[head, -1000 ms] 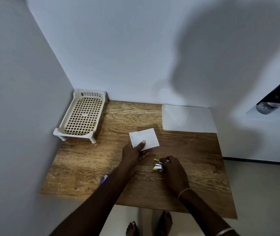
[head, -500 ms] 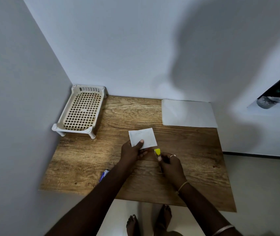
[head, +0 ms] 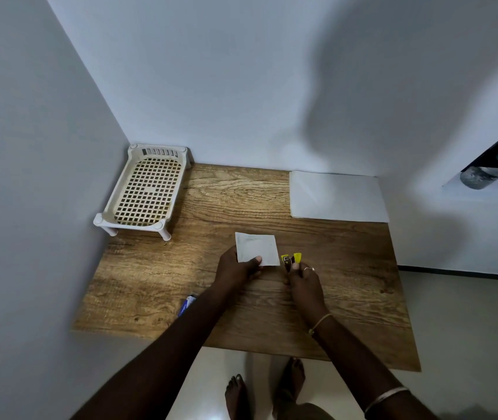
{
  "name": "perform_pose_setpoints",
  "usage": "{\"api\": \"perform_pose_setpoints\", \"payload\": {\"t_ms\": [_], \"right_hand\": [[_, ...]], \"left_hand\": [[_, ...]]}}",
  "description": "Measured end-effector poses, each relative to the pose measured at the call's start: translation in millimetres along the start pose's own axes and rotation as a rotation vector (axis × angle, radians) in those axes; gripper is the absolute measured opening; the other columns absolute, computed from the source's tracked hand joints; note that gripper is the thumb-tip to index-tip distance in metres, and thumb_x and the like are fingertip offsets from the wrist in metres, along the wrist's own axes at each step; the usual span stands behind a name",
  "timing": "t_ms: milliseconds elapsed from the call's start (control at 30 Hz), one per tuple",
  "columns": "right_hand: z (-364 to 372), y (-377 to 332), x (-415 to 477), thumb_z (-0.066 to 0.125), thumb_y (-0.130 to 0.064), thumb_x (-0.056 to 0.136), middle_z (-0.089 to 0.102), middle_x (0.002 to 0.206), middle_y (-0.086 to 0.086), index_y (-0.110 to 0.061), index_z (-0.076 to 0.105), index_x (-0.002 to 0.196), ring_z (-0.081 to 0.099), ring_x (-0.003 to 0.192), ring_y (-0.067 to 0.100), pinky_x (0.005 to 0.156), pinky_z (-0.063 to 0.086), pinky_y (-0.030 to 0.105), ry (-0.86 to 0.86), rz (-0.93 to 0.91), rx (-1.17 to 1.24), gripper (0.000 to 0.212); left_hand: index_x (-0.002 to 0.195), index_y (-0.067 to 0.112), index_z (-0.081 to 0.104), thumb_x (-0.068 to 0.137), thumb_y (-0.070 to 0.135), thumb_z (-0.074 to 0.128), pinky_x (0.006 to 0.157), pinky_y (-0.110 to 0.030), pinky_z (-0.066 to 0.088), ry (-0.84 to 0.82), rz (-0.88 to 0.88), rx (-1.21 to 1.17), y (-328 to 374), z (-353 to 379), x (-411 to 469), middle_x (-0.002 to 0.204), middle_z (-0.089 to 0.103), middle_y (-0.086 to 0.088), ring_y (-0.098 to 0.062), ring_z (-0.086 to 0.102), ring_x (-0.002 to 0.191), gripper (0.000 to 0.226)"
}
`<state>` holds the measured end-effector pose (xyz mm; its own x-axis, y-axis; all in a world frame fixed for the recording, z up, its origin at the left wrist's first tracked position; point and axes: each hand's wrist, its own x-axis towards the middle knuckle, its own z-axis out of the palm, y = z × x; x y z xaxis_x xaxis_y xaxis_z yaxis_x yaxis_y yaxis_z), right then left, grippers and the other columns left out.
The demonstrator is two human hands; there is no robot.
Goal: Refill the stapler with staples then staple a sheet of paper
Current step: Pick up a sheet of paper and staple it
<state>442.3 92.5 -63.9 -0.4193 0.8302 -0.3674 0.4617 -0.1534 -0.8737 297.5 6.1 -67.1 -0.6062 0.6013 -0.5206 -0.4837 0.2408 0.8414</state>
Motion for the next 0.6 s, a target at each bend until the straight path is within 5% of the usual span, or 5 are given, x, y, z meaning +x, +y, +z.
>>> {"api": "perform_pose_setpoints", "payload": {"t_ms": [200,367,500,600], "right_hand": [[-12.9,21.6,-11.3,0.05,-0.017,0.103,0.054,0.119,0.004,-0.015,0.057,0.135,0.055,0.104,0.017,0.089,0.043,0.027,0.015,-0.32,-0.434,0.033],[-21.1,33.7,-10.2,0.057,-0.013,0.097,0.056,0.125,0.009,-0.012,0.055,0.139,0.055,0.11,0.023,0.093,0.048,0.033,-0.086,-0.452,-0.797,0.043],[-19.8,36.2,-9.5,0.067,-0.011,0.09,0.061,0.12,0.01,-0.012,0.06,0.134,0.059,0.104,0.026,0.087,0.051,0.034,-0.092,-0.548,-0.895,0.045],[-18.7,37.7,-8.9,0.074,-0.01,0.082,0.064,0.111,0.01,-0.012,0.064,0.128,0.061,0.098,0.026,0.08,0.053,0.036,-0.075,-0.625,-0.962,0.047]], "left_hand": [[0.126,0.006,0.063,0.084,0.008,0.079,0.082,-0.051,0.062,0.08,0.064,0.24,-5.0,-7.3,8.9,0.111,0.074,-0.012,-0.03,0.076,0.089,0.046],[0.127,0.013,0.063,0.081,0.017,0.082,0.072,-0.027,0.062,0.089,0.148,0.443,-7.1,-11.0,11.6,0.118,0.072,-0.002,-0.01,0.071,0.091,0.05],[0.126,0.017,0.059,0.076,0.027,0.084,0.084,-0.029,0.053,0.112,0.186,0.598,-2.7,-9.2,10.2,0.114,0.064,0.009,-0.011,0.062,0.102,0.057],[0.128,0.017,0.056,0.075,0.026,0.085,0.071,-0.016,0.043,0.132,0.198,0.636,-2.1,-7.5,10.6,0.109,0.06,0.011,-0.008,0.057,0.098,0.061]]}}
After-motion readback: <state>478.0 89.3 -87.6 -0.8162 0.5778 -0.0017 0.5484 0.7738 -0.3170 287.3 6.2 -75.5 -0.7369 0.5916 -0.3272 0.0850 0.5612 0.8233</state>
